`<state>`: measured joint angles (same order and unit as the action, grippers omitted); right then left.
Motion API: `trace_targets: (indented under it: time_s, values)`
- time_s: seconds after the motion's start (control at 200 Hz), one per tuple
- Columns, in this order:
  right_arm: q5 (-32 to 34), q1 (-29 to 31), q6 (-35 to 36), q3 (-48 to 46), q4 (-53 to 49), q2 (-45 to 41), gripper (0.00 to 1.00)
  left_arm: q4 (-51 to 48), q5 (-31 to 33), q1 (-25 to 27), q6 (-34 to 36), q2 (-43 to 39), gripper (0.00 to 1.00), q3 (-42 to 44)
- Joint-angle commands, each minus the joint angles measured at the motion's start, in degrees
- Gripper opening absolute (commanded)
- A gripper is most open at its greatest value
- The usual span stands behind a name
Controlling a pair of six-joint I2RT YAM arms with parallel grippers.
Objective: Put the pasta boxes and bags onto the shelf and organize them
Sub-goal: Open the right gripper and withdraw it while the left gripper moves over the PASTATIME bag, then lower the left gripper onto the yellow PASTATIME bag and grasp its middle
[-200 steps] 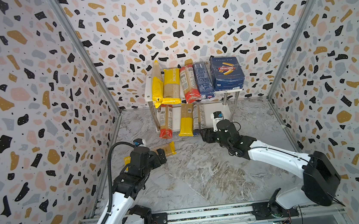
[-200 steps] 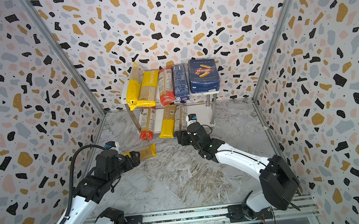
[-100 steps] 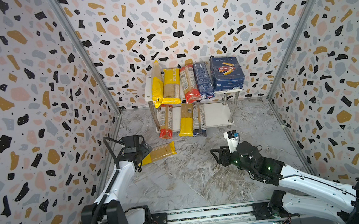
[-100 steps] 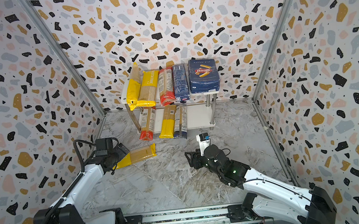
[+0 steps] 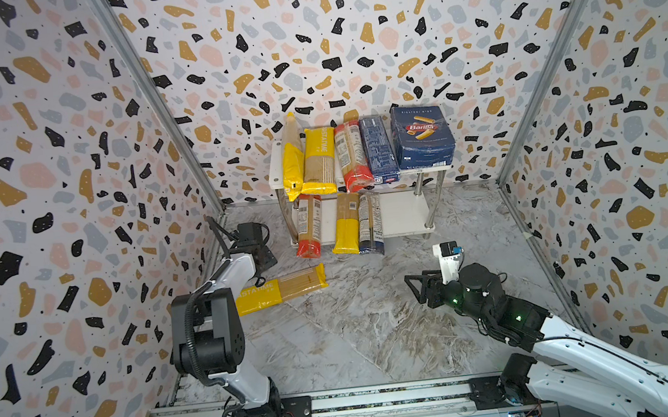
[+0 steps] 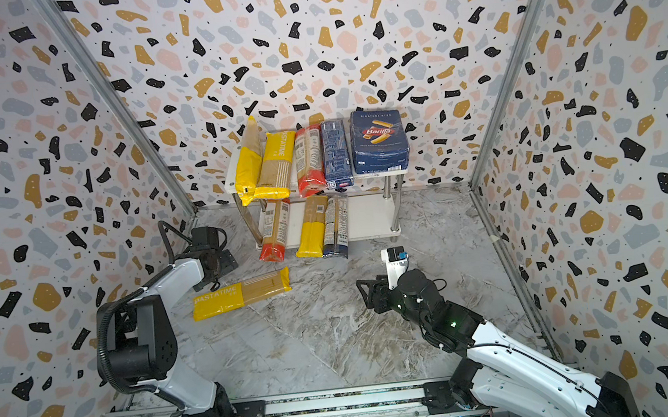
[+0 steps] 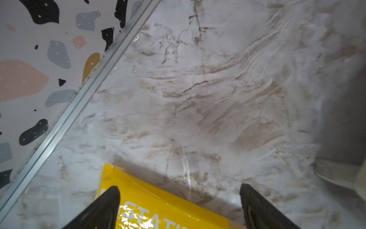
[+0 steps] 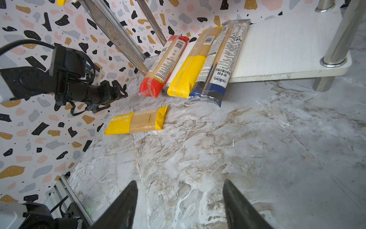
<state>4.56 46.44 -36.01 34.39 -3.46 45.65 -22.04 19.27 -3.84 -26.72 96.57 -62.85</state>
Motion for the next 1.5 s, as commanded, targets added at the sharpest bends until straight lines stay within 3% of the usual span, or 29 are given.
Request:
trace_targets:
  time_s: [0.0, 0.215, 0.541, 0.796, 1.011, 1.221, 1.497]
  values:
    - [-1.7, -1.0, 1.0, -0.6, -0.5, -1.4, 0.68, -1.3, 2.2, -0.9, 1.8, 0.5, 0.93, -1.0]
    - [-3.0, -1.9, 1.2, -1.0, -0.6, -2.5, 0.68, -1.7, 1.0, -0.9, 2.2, 3.6, 0.85, -0.7]
    - [-3.4, -2.1, 1.2, -1.3, -1.3, -4.4, 0.68, -2.0, -1.3, -0.4, 1.5, 4.2, 0.85, 2.6]
    - [-3.8, -2.1, 1.1, -1.6, -2.2, -6.7, 0.68, -2.2, -1.5, 4.3, 0.0, 2.5, 0.85, 7.5]
    - [-4.1, -2.2, 0.7, -2.1, -3.4, -9.1, 0.69, -0.6, -4.2, 8.8, -3.5, -4.6, 0.84, 16.4]
    - [-4.7, -2.2, 0.0, -3.2, -4.1, -10.8, 0.69, -0.3, -4.5, 16.4, -8.6, -14.6, 0.84, 23.9]
    - [-3.9, -2.1, -0.4, -3.8, -6.7, -13.6, 0.69, 0.7, -3.8, 33.7, -16.7, -16.9, 0.84, 25.6]
